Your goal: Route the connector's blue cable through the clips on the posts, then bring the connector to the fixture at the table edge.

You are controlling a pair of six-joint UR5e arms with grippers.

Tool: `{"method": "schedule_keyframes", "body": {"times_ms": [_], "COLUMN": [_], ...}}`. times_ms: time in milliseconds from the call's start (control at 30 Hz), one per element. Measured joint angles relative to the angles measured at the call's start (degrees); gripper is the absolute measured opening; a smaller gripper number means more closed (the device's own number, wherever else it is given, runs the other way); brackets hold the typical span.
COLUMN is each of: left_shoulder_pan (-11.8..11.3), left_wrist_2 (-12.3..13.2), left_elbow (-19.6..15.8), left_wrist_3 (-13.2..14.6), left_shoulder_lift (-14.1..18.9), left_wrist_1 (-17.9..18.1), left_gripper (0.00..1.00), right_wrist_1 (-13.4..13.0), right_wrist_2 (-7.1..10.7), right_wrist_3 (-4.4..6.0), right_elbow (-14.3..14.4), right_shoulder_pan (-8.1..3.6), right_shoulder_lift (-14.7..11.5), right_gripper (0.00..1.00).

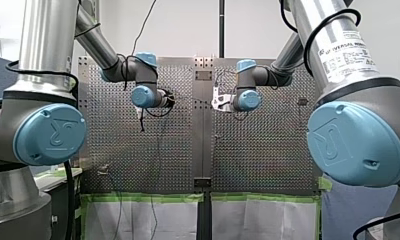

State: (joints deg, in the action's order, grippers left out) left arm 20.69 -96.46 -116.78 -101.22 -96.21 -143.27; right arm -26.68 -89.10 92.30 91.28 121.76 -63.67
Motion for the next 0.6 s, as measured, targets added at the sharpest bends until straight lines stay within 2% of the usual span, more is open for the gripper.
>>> {"method": "schedule_keyframes", "body": {"times_ms": [300, 600], "left_shoulder_pan": [0.15, 0.32], "left_wrist_2": [-0.92, -0.48], "left_elbow": [0.44, 3.83], "left_wrist_3": [0.14, 0.11], "left_shoulder_lift": [-0.02, -1.14], "left_wrist_1": [1.00, 0.05], "left_gripper": [1.00, 1.00], "right_wrist_1": [-0.16, -0.58], "right_wrist_2": [-0.09, -0.12], "right_wrist_3": [0.00, 0.00], "right_elbow": [0.00, 0.01], "right_shoulder_pan": [0.01, -0.04], "right_shoulder_lift": [0.05, 0.07], "right_gripper": [0.00, 0.00]}}
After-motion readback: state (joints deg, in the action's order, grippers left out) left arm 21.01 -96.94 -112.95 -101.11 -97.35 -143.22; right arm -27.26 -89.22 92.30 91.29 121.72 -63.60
